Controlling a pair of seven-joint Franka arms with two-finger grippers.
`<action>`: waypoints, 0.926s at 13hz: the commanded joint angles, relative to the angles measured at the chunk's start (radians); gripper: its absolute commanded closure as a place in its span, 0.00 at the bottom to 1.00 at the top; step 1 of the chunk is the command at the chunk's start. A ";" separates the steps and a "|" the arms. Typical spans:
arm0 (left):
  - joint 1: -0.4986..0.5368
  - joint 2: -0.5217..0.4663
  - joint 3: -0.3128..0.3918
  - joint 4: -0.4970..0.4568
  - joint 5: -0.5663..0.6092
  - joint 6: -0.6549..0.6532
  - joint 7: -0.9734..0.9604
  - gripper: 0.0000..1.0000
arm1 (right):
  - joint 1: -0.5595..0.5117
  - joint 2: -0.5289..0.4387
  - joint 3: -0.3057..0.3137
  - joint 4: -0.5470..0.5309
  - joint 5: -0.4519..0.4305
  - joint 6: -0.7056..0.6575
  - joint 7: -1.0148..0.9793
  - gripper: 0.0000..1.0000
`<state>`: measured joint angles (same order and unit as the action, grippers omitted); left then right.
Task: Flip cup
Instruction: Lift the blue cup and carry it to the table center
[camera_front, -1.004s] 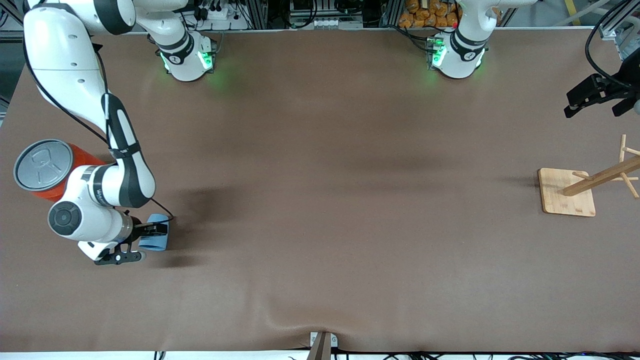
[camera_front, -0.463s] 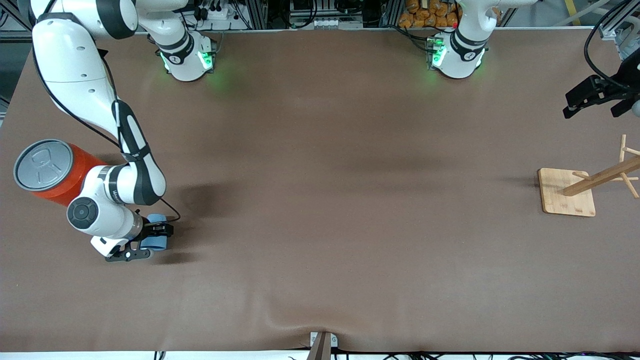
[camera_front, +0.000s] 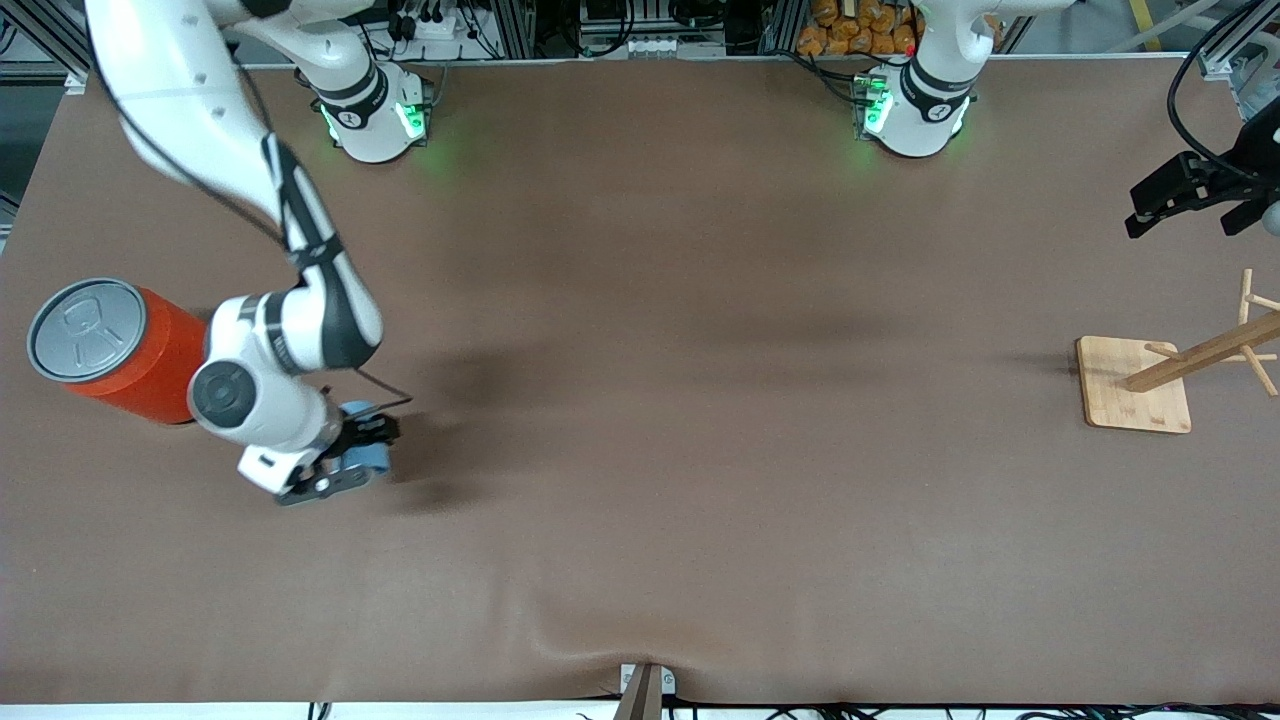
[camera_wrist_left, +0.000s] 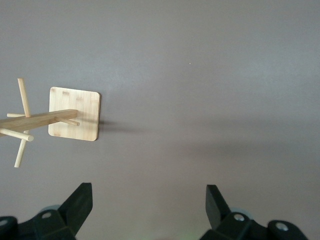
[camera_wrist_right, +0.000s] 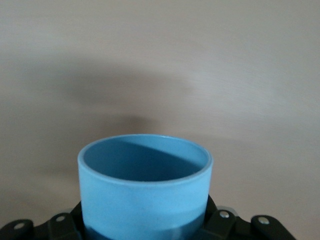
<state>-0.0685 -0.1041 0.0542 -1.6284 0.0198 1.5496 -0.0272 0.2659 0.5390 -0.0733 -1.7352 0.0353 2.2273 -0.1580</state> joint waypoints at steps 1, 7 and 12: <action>0.001 0.006 -0.001 0.013 -0.012 -0.014 -0.002 0.00 | 0.143 -0.097 -0.008 -0.073 0.008 -0.012 -0.075 0.58; 0.007 0.014 -0.001 0.007 -0.034 -0.016 -0.002 0.00 | 0.502 -0.077 0.032 -0.032 -0.046 0.113 -0.083 0.57; 0.012 0.044 0.001 0.005 -0.060 -0.031 0.001 0.00 | 0.650 0.099 0.032 0.169 -0.342 0.162 -0.087 0.58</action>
<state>-0.0641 -0.0764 0.0570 -1.6339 -0.0237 1.5326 -0.0272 0.8811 0.5205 -0.0287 -1.6920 -0.2306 2.3668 -0.2257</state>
